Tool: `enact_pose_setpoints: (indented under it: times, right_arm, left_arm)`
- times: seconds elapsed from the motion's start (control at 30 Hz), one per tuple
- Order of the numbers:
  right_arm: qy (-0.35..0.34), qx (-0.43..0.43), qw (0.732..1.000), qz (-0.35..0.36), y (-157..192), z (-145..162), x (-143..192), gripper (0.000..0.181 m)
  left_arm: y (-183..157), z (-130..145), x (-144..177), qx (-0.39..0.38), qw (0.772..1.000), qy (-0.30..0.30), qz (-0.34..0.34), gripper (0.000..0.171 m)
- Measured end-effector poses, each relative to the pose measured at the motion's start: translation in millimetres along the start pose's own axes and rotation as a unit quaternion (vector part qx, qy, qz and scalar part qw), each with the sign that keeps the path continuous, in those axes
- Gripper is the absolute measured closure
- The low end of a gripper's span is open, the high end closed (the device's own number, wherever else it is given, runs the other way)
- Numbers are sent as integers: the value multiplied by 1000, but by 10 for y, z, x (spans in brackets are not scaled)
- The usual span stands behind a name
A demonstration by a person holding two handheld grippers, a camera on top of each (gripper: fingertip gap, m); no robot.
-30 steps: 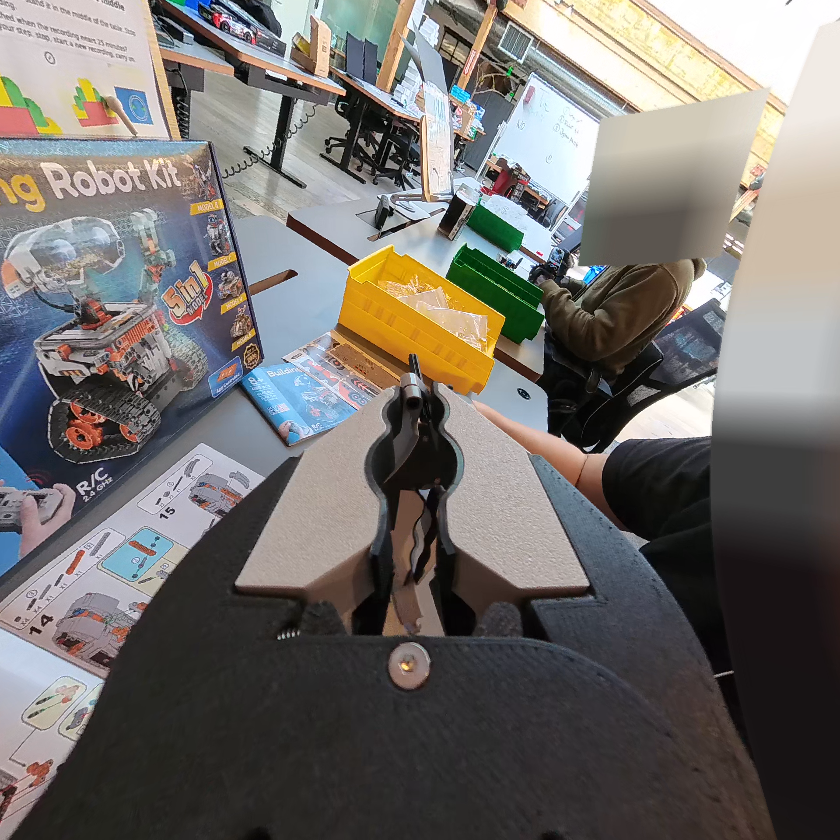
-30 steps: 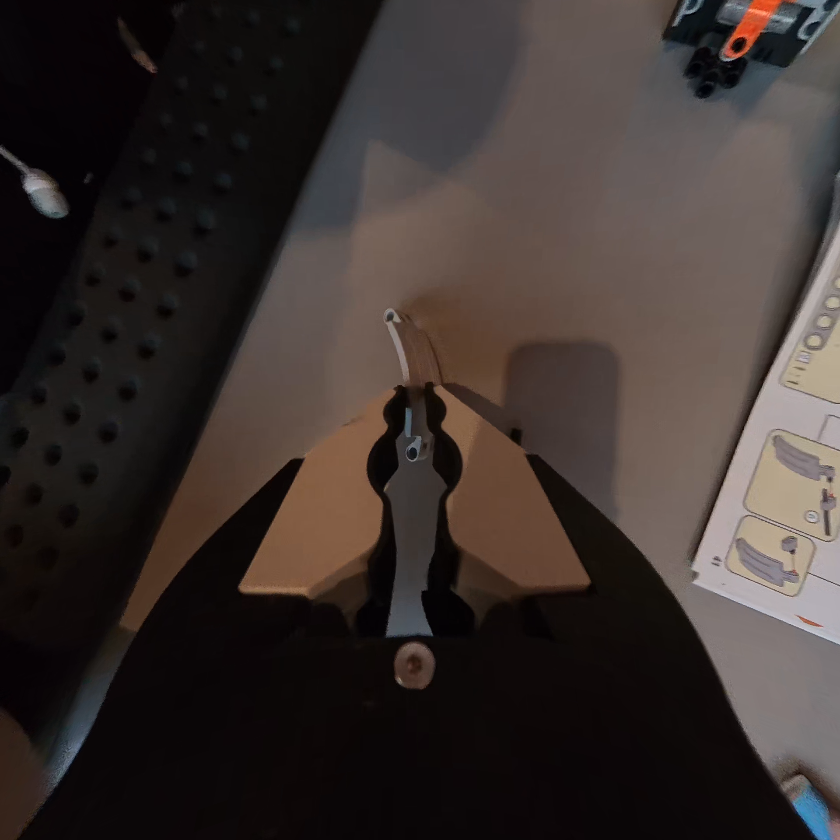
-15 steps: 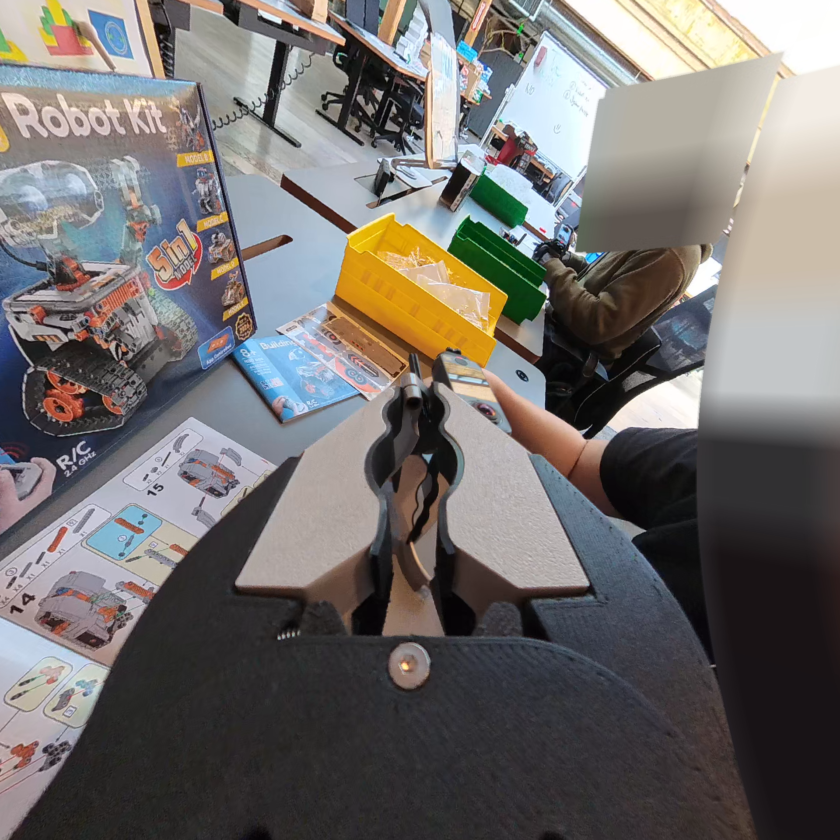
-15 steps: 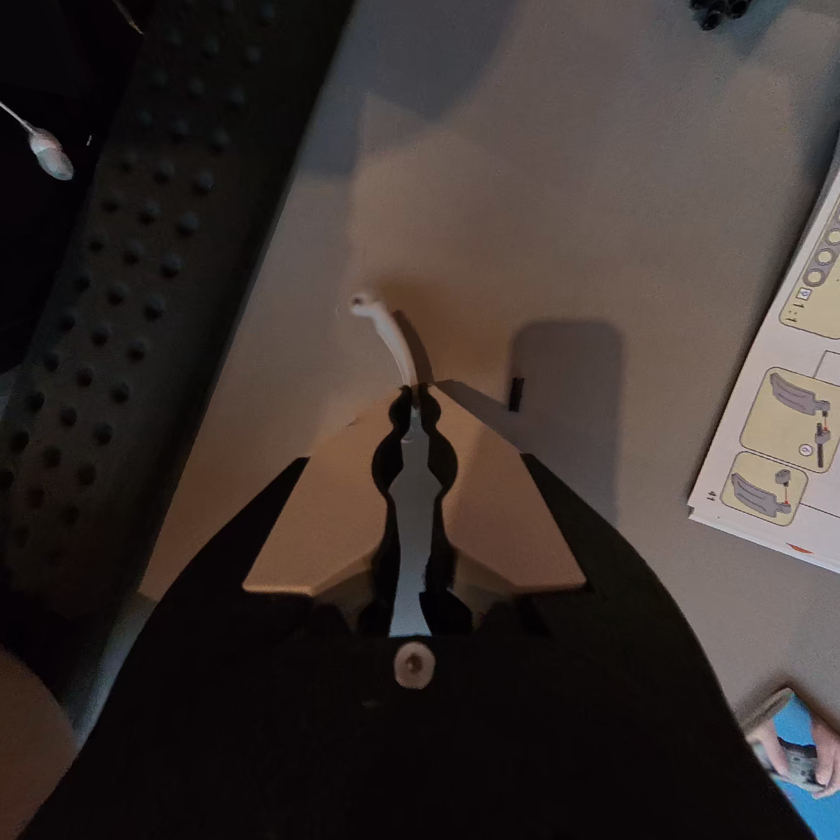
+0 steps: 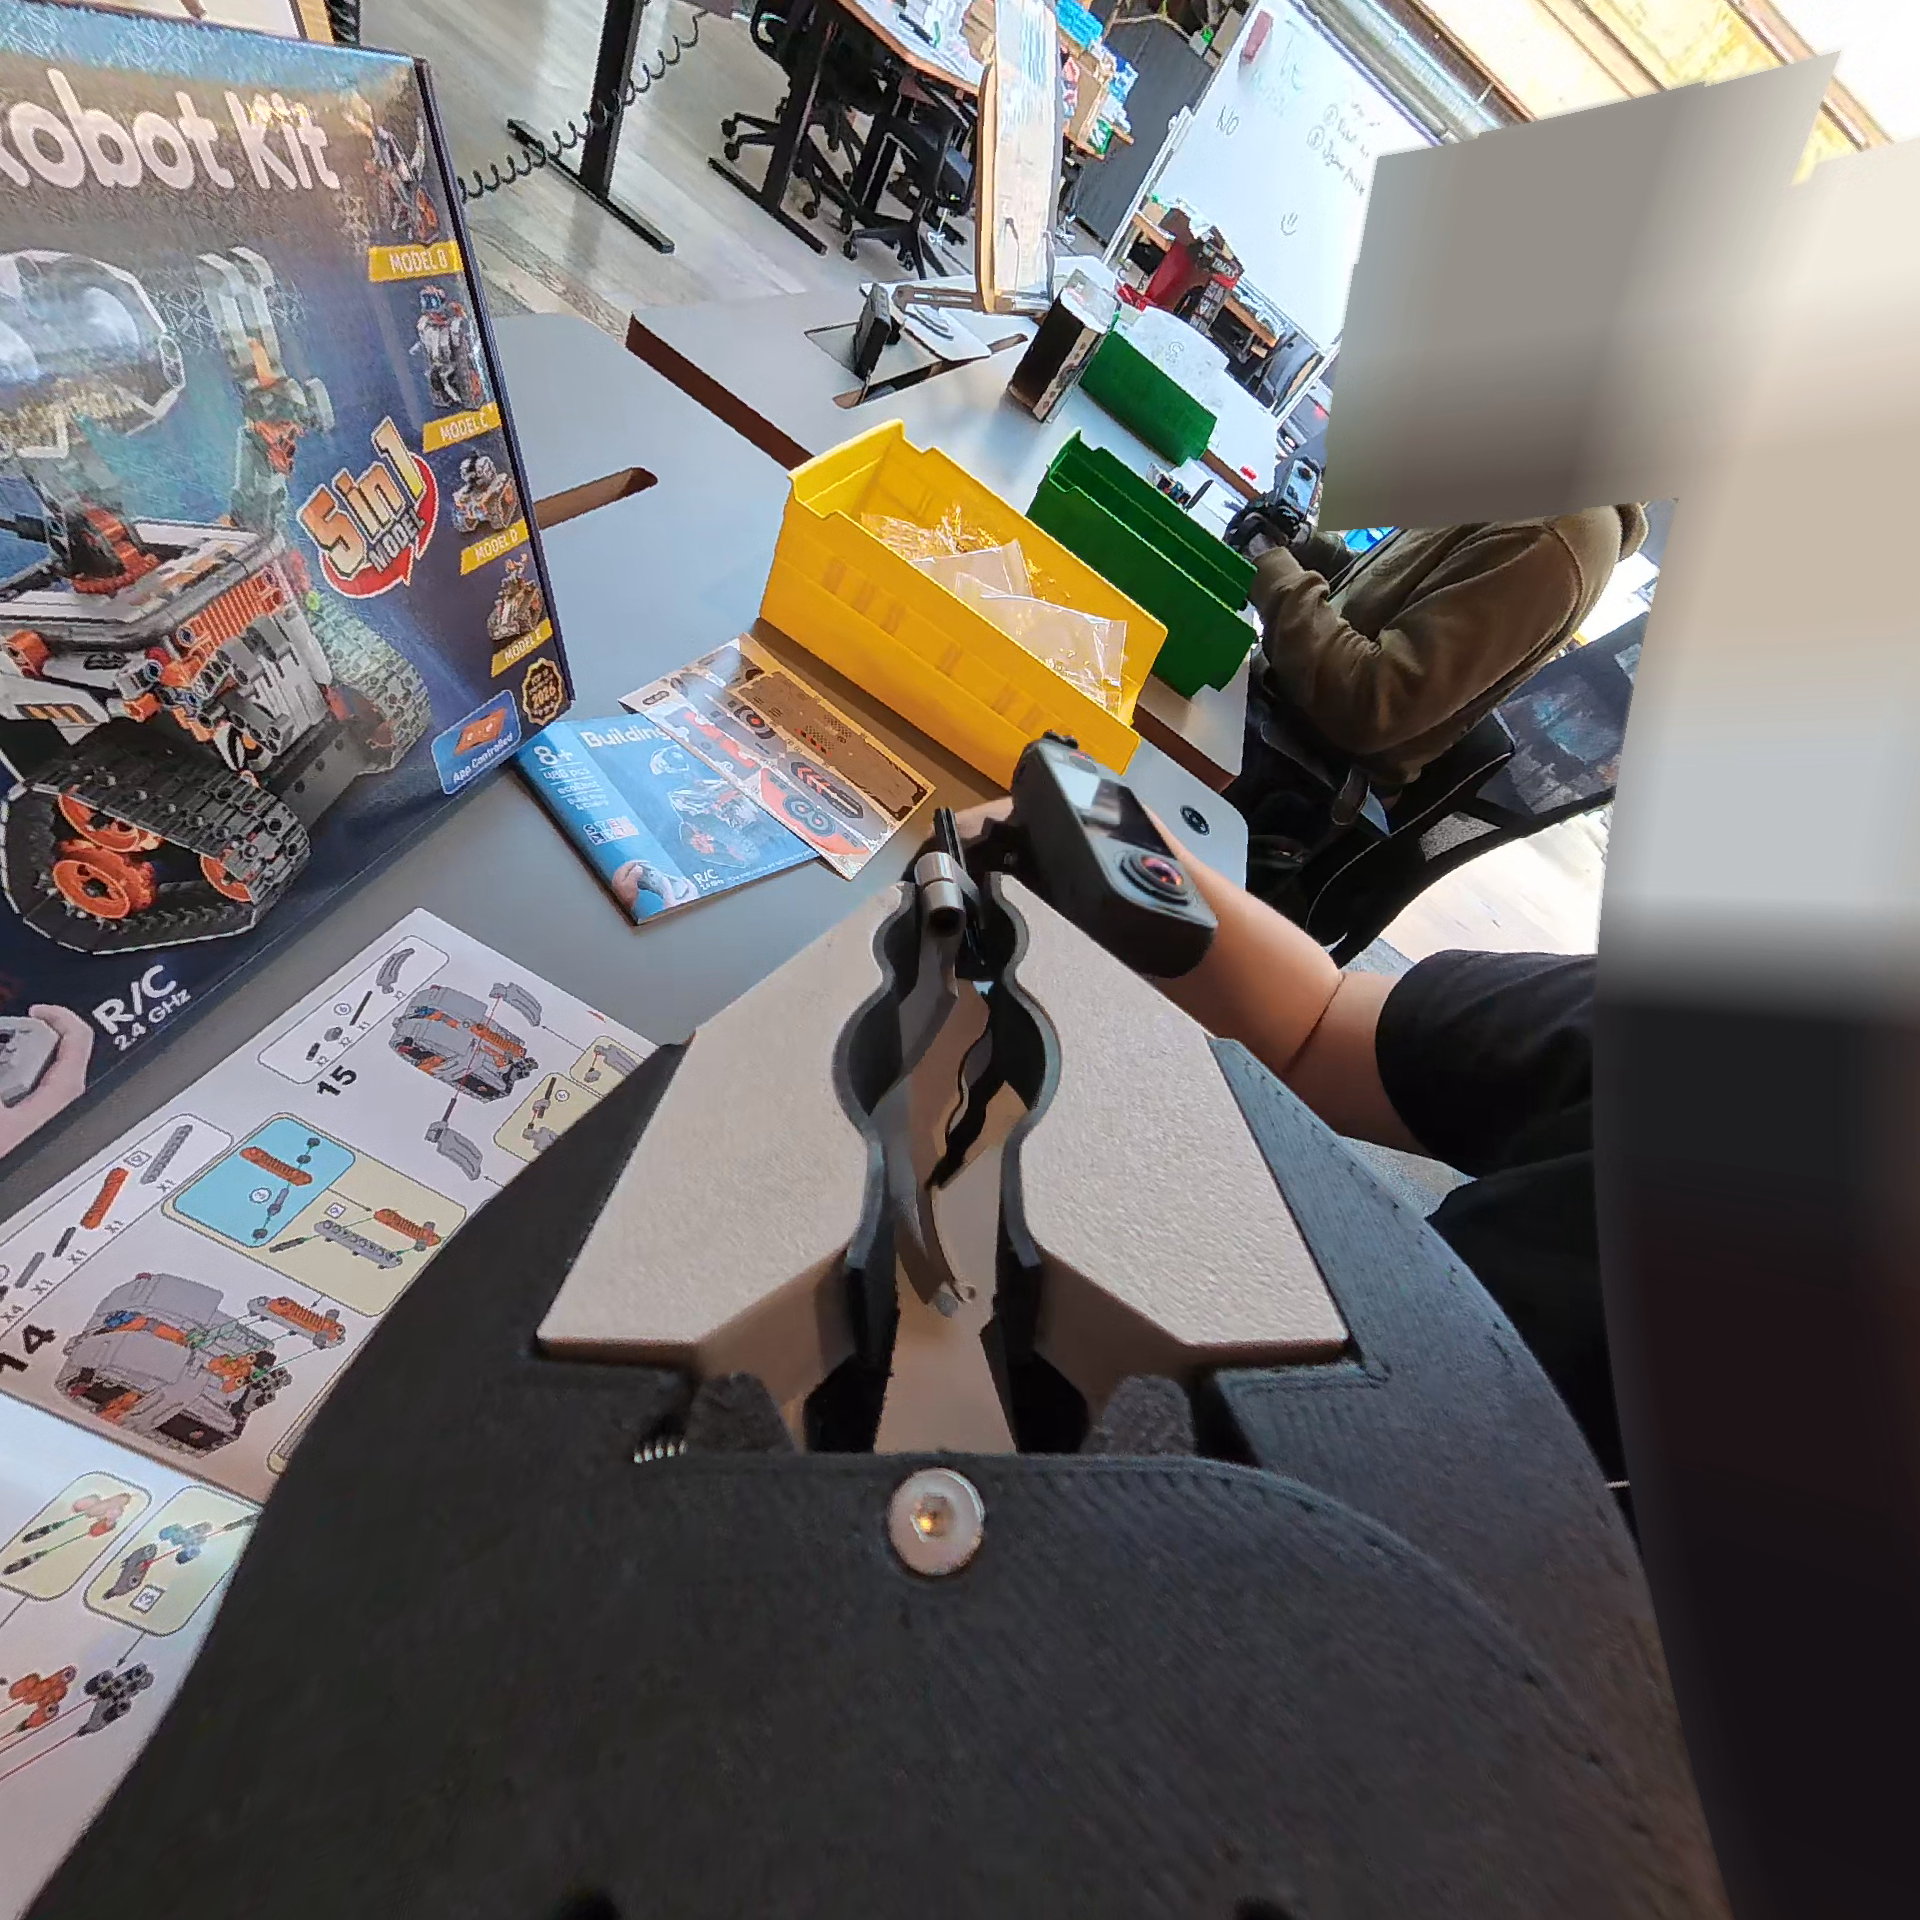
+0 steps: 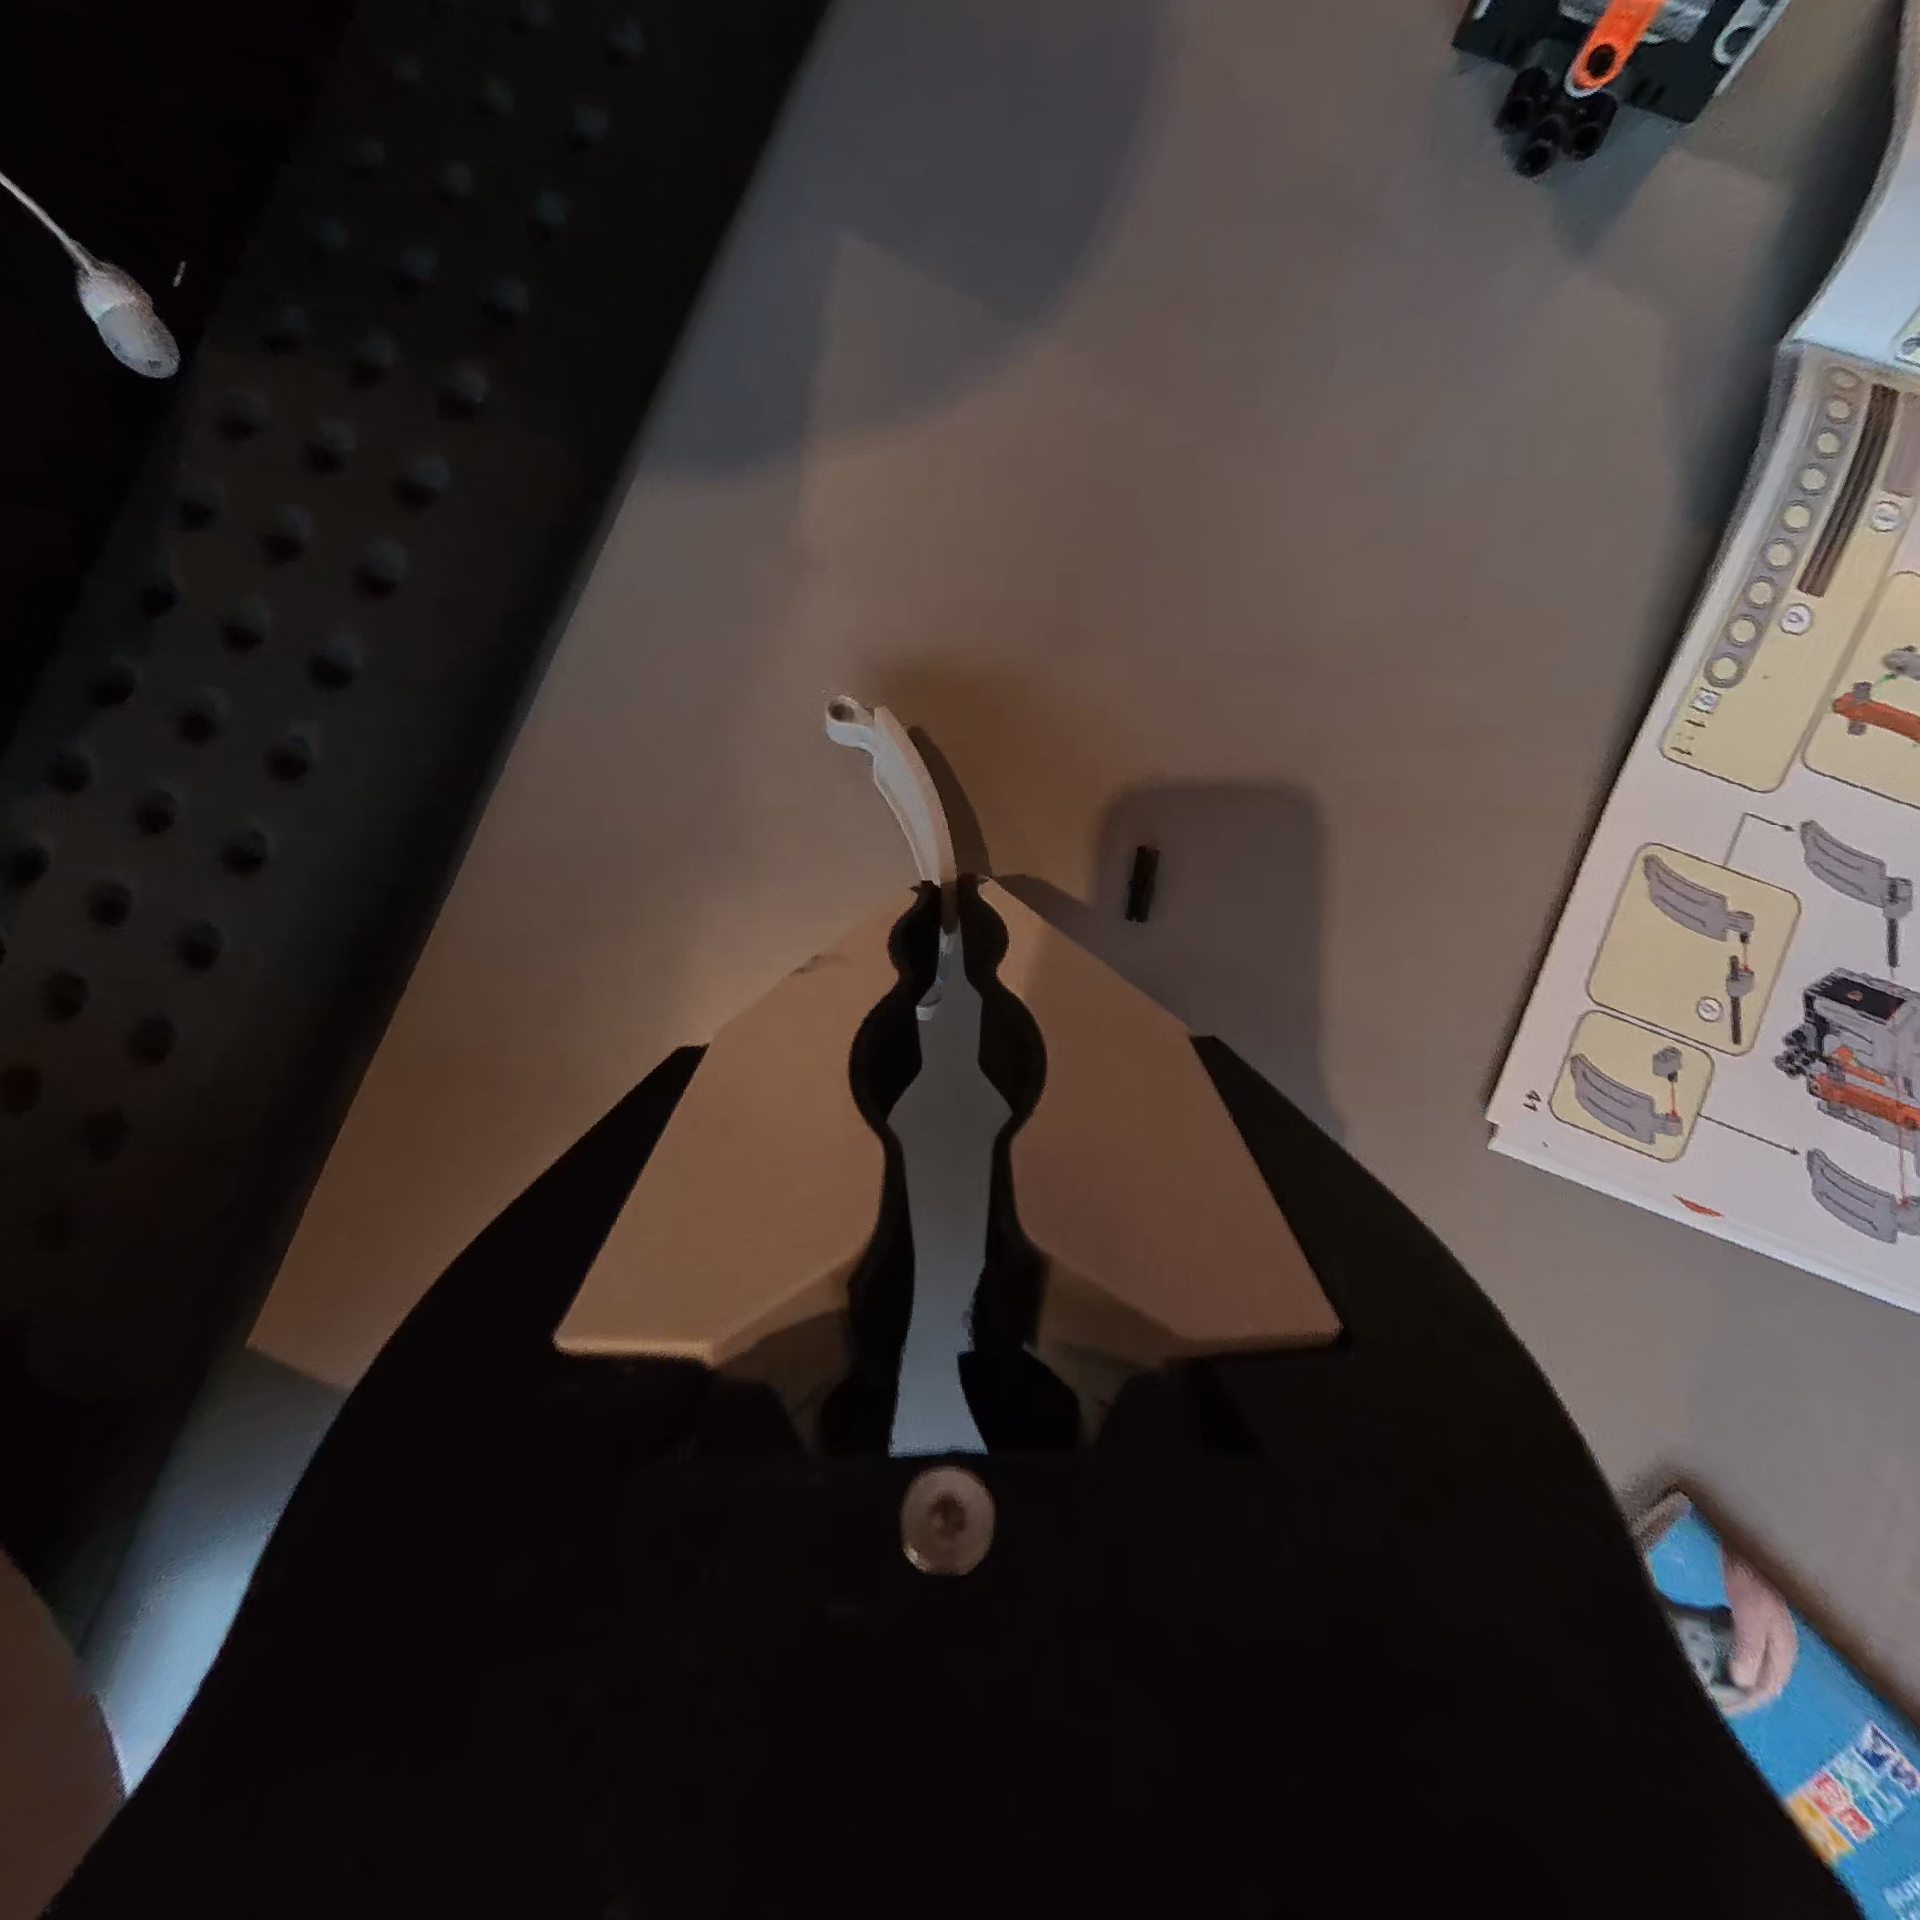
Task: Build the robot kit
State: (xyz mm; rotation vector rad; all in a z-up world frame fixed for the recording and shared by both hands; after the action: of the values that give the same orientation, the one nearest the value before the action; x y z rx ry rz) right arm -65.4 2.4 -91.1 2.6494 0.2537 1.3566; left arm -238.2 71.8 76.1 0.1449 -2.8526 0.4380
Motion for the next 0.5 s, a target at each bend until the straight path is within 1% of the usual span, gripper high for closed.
enact_pose_setpoints:
  times: [0.13, 0.23, 0.3, 0.4, 0.5]
  right_arm:
    - [-6, -2, 1000, 11, -11, 23, 71, 180]
    - [9, 14, 1000, 25, -10, 34, 42, 180]
    - [-5, 48, 998, 43, -7, -10, 29, 180]
    - [-50, 128, 988, 67, 24, -161, -28, 180]
    - [-42, 163, 983, 79, 42, -220, -135, 180]
  left_arm:
    - [3, 3, 3, 2, 1000, 0, 1, 162]
    - [8, 5, 6, 3, 1000, -1, 2, 162]
    - [11, 5, 12, 4, 1000, -2, 3, 162]
    - [15, 1, 22, 6, 1000, -6, 4, 162]
    - [17, 0, 28, 7, 1000, -8, 6, 162]
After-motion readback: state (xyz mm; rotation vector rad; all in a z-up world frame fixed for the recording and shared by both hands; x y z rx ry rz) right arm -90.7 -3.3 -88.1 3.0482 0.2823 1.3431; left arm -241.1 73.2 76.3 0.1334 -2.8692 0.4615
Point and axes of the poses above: each gripper's, where its closed fingertips meet, x back along the fingers, z out of its underside, y = z × x across the jaws, the point moved 8 cm from there along x, back along the fingers, and after that the axes turned 14 degrees about -x, right-handed, at the moved point
